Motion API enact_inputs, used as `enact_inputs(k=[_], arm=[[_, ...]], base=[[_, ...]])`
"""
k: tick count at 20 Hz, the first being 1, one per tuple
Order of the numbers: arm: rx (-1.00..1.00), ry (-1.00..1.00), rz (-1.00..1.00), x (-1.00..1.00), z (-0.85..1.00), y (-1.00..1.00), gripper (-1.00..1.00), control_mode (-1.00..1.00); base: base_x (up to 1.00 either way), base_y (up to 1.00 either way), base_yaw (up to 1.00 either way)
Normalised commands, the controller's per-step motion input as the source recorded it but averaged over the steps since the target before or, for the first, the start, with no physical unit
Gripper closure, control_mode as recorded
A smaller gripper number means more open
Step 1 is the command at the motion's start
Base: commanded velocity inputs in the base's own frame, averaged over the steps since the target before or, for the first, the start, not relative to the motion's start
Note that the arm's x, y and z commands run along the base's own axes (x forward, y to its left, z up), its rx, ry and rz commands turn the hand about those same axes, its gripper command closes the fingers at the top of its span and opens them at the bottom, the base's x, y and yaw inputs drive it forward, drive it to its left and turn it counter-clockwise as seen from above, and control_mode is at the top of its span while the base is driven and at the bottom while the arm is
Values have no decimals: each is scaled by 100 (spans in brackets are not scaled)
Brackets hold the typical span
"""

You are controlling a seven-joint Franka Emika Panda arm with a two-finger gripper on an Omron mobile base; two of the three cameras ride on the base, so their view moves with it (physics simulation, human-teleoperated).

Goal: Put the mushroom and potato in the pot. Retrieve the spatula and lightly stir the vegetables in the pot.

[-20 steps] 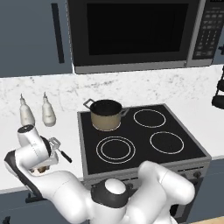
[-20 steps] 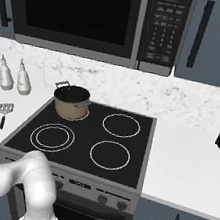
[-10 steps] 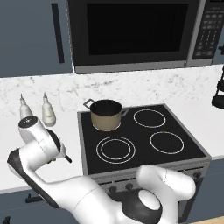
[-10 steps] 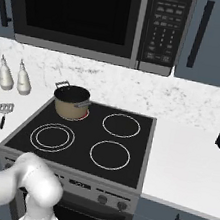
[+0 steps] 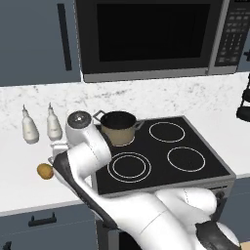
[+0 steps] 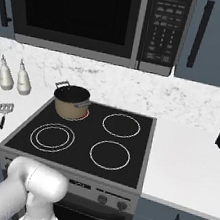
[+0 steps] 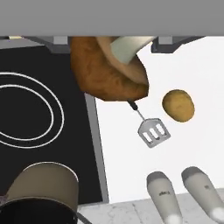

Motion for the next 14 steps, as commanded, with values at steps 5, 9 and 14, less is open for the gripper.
enact_inputs(k=[5, 9, 14], arm=[[5, -19, 2, 25, 58, -100, 100, -100], [4, -3, 0, 63, 29, -98, 100, -100], [3, 0, -1, 72, 29, -80, 100, -100]], base=[[0, 0, 0], [0, 0, 0], [0, 0, 0]])
